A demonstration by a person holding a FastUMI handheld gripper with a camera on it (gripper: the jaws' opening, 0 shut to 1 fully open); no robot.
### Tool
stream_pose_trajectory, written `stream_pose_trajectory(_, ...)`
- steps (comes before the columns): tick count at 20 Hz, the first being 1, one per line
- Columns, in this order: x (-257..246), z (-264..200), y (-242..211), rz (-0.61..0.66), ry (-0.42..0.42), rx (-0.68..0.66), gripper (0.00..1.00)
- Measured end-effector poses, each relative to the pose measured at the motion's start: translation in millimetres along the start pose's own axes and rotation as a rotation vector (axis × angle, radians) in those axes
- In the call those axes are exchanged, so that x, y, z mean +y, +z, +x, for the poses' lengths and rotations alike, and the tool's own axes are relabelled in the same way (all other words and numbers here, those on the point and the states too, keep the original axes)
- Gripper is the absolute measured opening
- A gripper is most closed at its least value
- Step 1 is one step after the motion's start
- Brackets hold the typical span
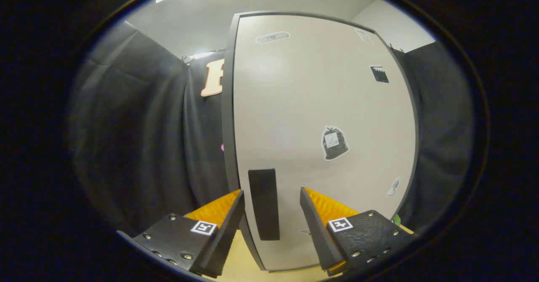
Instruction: Open the shoe cabinet door, grab the shoes and put them into the shoe cabinet, then close the shoe cabinet door.
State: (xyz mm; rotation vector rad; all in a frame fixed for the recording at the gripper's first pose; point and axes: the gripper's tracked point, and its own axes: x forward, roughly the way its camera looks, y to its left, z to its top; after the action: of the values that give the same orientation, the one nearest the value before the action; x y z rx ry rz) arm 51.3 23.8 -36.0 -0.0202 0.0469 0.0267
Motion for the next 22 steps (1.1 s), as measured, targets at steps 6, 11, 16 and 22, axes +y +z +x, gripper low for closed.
stream_pose_trajectory(6, 7.0, 9.0, -2.4, 0.007, 0.009, -0.001, 0.44)
stream_pose_trajectory(11, 5.7, 5.8, -2.7, 0.026, 0.007, -0.014, 0.31)
stream_pose_trajectory(16, 1.7, -10.7, 0.4, 0.033, -0.032, -0.025, 0.31)
stream_pose_trajectory(22, -7.7, -45.6, 1.0, 0.035, -0.037, -0.014, 0.31)
